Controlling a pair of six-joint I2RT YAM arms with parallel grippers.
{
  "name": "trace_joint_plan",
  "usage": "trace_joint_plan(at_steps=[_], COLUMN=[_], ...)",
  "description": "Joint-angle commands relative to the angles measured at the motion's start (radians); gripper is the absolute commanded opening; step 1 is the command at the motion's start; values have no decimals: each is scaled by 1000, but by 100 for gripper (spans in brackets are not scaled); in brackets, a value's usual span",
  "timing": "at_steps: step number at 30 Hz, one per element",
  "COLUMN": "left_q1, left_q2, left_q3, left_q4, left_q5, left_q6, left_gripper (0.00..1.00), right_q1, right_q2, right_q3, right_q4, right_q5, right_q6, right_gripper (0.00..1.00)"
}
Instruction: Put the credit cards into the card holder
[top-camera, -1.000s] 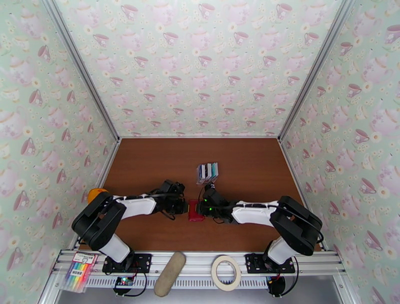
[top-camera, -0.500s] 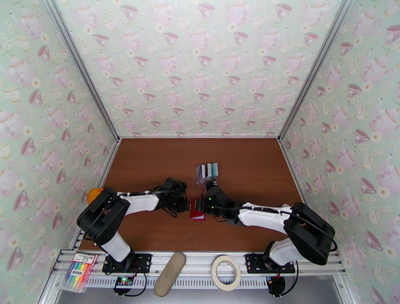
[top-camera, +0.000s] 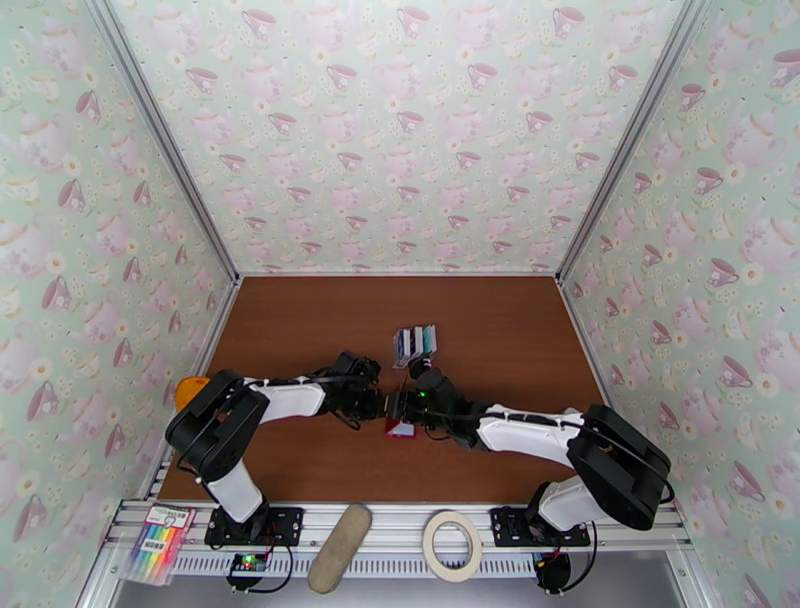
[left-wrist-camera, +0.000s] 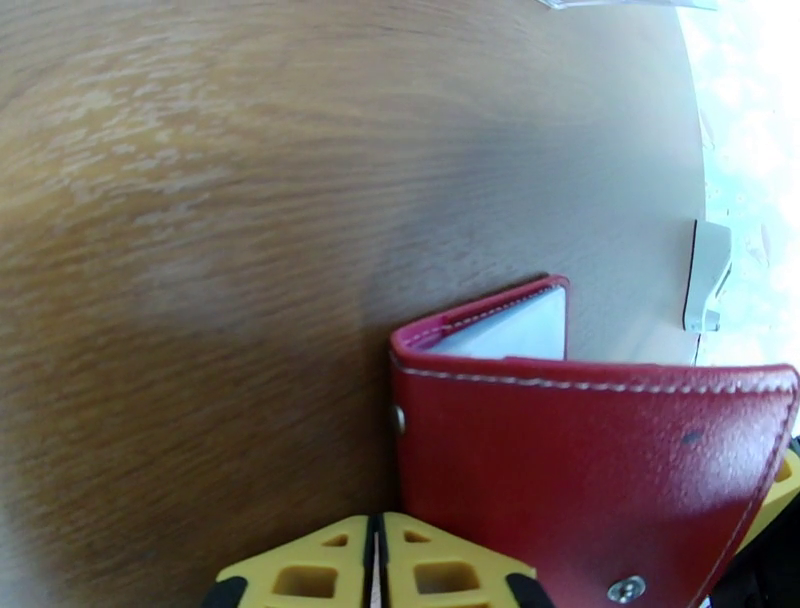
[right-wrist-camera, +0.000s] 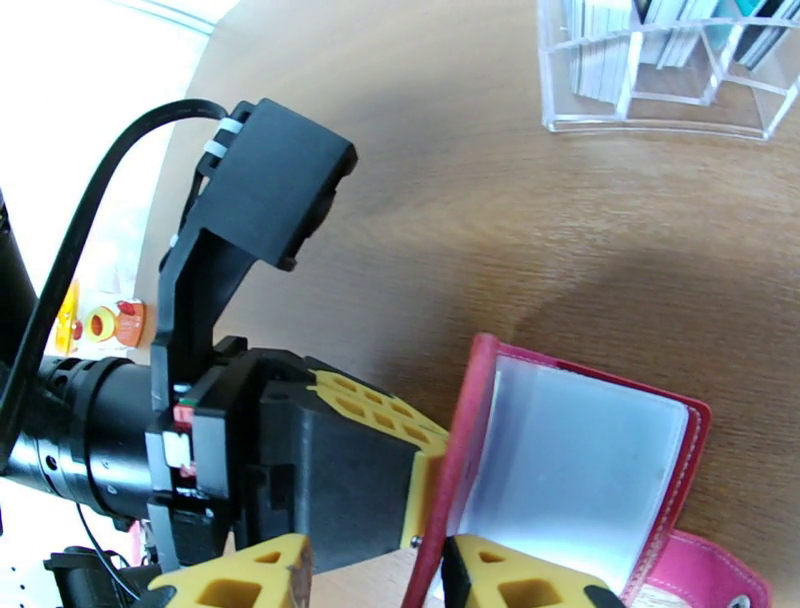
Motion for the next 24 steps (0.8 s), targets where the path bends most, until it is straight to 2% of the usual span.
trace_joint_plan(at_steps=[1, 7, 13, 21, 24], left_q1=[36, 53, 53, 52, 50], left_q2=[-58, -182, -315, -471, -523], left_q3=[-43, -90, -144, -167, -171], left_q4=[-44, -121, -146, -181, -200], left_q5=[-100, -129, -103, -85, -86], left_q6=[38, 73, 78, 74, 76], left_gripper=[10, 12, 19, 21, 24], right_q1=[-8, -9, -9, -10, -12], right_q2=[26, 35, 46, 104, 121], right_q3=[13, 21, 41, 77, 91], right_q4=[35, 63, 84, 126, 131], right_q5=[-37, -57, -78, -118, -125], right_q6=[19, 29, 36, 49, 51], right_gripper=[40, 39, 40, 40, 39])
